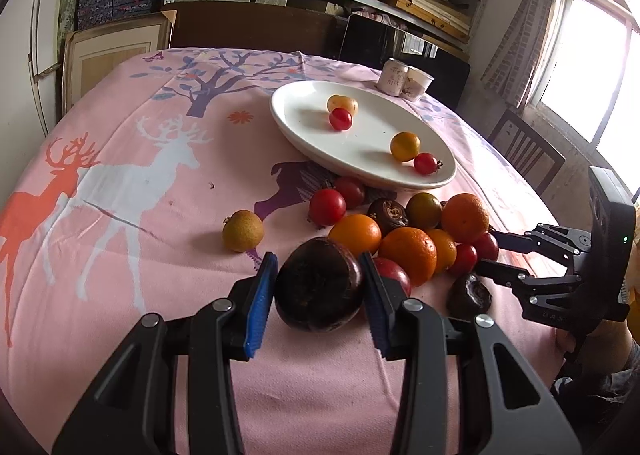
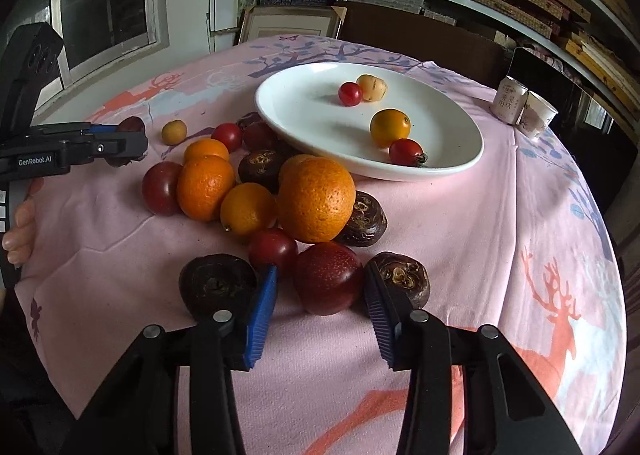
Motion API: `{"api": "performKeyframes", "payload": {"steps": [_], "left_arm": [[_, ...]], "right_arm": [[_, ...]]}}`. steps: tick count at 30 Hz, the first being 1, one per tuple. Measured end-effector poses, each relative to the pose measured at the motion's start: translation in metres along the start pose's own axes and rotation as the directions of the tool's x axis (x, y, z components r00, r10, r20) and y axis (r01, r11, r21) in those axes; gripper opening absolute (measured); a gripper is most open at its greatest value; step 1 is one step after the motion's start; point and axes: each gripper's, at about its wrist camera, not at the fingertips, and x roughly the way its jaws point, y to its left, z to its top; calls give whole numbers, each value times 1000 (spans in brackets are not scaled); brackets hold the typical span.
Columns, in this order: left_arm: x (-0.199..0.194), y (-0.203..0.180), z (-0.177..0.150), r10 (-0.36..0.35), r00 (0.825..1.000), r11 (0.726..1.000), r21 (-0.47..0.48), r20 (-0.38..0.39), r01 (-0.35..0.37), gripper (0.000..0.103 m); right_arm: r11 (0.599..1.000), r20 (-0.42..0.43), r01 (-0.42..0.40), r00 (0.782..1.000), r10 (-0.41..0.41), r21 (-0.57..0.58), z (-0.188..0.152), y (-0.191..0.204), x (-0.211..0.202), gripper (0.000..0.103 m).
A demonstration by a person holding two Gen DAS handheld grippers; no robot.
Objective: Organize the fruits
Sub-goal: 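Grasp a dark purple fruit with the left tool while the right tool grasps a red plum, then place the dark purple fruit and red plum on the white plate, opening both tools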
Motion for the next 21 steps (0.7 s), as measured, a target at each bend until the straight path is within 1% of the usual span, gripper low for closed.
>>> {"api": "performKeyframes", "payload": {"steps": [4,7,10,13,15,17,19,21], "left_arm": [[-3,1,0,-3,1000,1000,-3,19,3,41],[-6,2,-1,-8,1000,1000,-5,30,8,41],[-8,0,-1,-14,999,1000,-1,41,14,41],[-7,0,1,-20,999,1000,-2,31,20,41],[-5,-1,8,-37,999,999,-4,23,37,41],[0,-5,23,-44,999,999,-7,23,44,41],[6,-14,42,-56,998,998,8,34,56,41],[18,-25,64,-58,997,998,31,46,57,41]], "right_arm": [[993,24,-70,997,68,98,-5,-15,-5,35],[982,75,-103,993,92,158,-10,-25,-16,35],[961,138,-170,980,142,219,-11,-40,-32,36],[936,192,-227,965,179,269,-7,-55,-45,36],[925,213,-246,959,189,290,3,-67,-49,36],[920,228,-238,959,171,310,19,-78,-50,36],[910,242,-248,955,172,333,39,-90,-44,36],[902,238,-242,958,162,357,57,-101,-33,36]]}}
